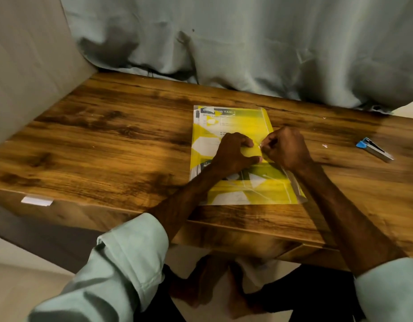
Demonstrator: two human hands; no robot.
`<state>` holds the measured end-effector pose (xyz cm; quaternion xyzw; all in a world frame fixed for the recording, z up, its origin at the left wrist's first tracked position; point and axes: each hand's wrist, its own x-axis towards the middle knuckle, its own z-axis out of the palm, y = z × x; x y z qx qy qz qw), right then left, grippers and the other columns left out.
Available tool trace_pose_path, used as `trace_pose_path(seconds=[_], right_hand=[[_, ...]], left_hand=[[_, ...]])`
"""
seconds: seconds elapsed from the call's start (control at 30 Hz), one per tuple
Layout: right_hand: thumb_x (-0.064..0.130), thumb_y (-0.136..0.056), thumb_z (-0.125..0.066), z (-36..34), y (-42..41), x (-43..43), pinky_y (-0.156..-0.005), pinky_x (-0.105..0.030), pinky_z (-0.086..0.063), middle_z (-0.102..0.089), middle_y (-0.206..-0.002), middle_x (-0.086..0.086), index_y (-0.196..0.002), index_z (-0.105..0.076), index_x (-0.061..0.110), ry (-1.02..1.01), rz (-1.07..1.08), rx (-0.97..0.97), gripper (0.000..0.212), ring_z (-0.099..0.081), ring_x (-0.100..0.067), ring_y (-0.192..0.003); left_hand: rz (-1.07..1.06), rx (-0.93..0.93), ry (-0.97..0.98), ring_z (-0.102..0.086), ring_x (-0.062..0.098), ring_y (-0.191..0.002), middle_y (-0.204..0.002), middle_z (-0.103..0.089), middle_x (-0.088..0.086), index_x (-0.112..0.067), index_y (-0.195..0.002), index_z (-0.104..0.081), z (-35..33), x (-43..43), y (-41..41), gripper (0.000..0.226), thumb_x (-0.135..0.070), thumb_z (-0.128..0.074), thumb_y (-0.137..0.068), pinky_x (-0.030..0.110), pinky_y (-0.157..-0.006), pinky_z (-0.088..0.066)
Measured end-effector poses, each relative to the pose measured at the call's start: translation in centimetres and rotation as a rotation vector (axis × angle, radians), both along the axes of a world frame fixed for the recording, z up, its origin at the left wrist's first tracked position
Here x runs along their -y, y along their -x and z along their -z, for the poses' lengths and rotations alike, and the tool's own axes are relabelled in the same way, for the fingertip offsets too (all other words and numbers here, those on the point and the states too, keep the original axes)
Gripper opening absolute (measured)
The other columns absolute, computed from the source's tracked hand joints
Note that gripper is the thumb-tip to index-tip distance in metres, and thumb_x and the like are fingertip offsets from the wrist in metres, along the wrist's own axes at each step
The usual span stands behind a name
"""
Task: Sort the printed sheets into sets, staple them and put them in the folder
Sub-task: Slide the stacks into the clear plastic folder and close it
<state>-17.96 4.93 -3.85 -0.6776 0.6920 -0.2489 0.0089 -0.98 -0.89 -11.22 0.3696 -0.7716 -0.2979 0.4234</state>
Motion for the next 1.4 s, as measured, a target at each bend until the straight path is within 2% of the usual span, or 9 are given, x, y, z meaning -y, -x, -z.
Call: trace_pose_path(seconds=[0.2,0.5,0.7,0.9,1.07,1.17,1.27,1.33,1.4], right_hand=[[0.014,-0.079,-0.076,-0.5,-0.7,-0.2,-0.074,-0.03,-0.054,-0.078,-0.086,-0.004,-0.086,-0.08,0.018,-0.038,-0.027,-0.121,0.009,-0.072,-0.022,-0.079],[0.004,-0.079,-0.076,-0.9,-0.9,-0.1,-0.075,-0.024,-0.051,-0.078,-0.091,-0.002,-0.092,-0.08,0.014,-0.142,-0.05,-0.036,0.018,-0.069,-0.013,-0.078],[0.013,-0.072,-0.081,-1.0,-1.0,-0.9,-0.084,-0.032,-0.055,-0.075,-0.099,-0.005,-0.096,-0.077,0.012,-0.18,-0.05,-0.013,0.025,-0.07,-0.022,-0.094],[0.024,-0.074,-0.081,-1.0,-3.3,-1.9,-0.085,-0.039,-0.049,-0.062,-0.114,-0.015,-0.09,-0.07,0.014,-0.197,0.021,-0.21,0.021,-0.059,-0.038,-0.109],[0.026,-0.073,-0.08,-1.8,-1.9,-1.6,-0.087,-0.034,-0.053,-0.073,-0.109,-0.007,-0.094,-0.078,0.015,-0.226,-0.002,-0.062,0.024,-0.067,-0.029,-0.105],[0.034,-0.072,-0.072,-1.0,-0.7,-1.3,-0.074,-0.04,-0.059,-0.076,-0.085,-0.008,-0.077,-0.08,0.015,-0.239,-0.01,0.144,0.021,-0.072,-0.017,-0.082],[0.049,-0.078,-0.072,0.5,0.6,-1.4,-0.069,-0.044,-0.057,-0.074,-0.084,-0.019,-0.081,-0.077,0.004,-0.207,0.039,0.475,0.045,-0.072,-0.022,-0.072],[0.044,-0.081,-0.078,1.1,0.8,-1.5,-0.074,-0.038,-0.056,-0.078,-0.084,-0.008,-0.086,-0.08,0.008,-0.15,0.087,0.639,0.036,-0.073,-0.015,-0.077],[0.035,-0.08,-0.084,1.5,0.5,-1.2,-0.066,-0.029,-0.053,-0.077,-0.076,0.003,-0.084,-0.082,0.015,-0.071,0.12,0.629,0.021,-0.068,-0.006,-0.065]], left_hand=[[-0.021,-0.011,0.047,-0.061,0.025,-0.101,-0.103,-0.07,0.006,-0.008,-0.097,-0.073,0.8,0.3,0.1,0.046,-0.031,-0.096,-0.064,0.045,-0.094,-0.047],[-0.036,-0.019,0.074,-0.063,0.027,-0.099,-0.1,-0.07,0.007,-0.008,-0.097,-0.074,1.0,0.2,0.3,0.045,-0.029,-0.096,-0.064,0.047,-0.091,-0.049],[-0.04,-0.008,0.057,-0.065,0.027,-0.098,-0.1,-0.071,0.007,-0.008,-0.097,-0.074,0.9,0.3,0.3,0.046,-0.032,-0.094,-0.063,0.051,-0.09,-0.051],[-0.035,-0.01,0.017,-0.064,0.027,-0.101,-0.102,-0.071,0.007,-0.008,-0.099,-0.074,0.5,0.2,0.3,0.047,-0.028,-0.097,-0.063,0.048,-0.092,-0.052],[-0.025,0.005,0.027,-0.065,0.026,-0.099,-0.101,-0.071,0.007,-0.008,-0.099,-0.074,0.1,-0.2,0.1,0.057,-0.048,-0.091,-0.064,0.047,-0.092,-0.052],[-0.024,0.001,0.018,-0.066,0.023,-0.099,-0.101,-0.072,0.003,-0.011,-0.098,-0.075,0.2,-0.1,0.1,0.064,-0.063,-0.076,-0.061,0.046,-0.092,-0.053],[-0.02,0.031,0.011,-0.064,0.021,-0.1,-0.102,-0.071,0.0,-0.014,-0.098,-0.074,0.1,-0.1,0.1,0.055,-0.056,-0.084,-0.063,0.045,-0.094,-0.051],[-0.02,0.043,0.03,-0.062,0.021,-0.102,-0.103,-0.071,0.001,-0.013,-0.099,-0.074,-0.1,-0.1,0.0,0.048,-0.045,-0.091,-0.066,0.043,-0.096,-0.048],[-0.018,0.043,0.042,-0.061,0.02,-0.103,-0.104,-0.07,0.001,-0.012,-0.1,-0.075,-0.2,-0.2,-0.1,0.046,-0.039,-0.093,-0.068,0.04,-0.096,-0.047]])
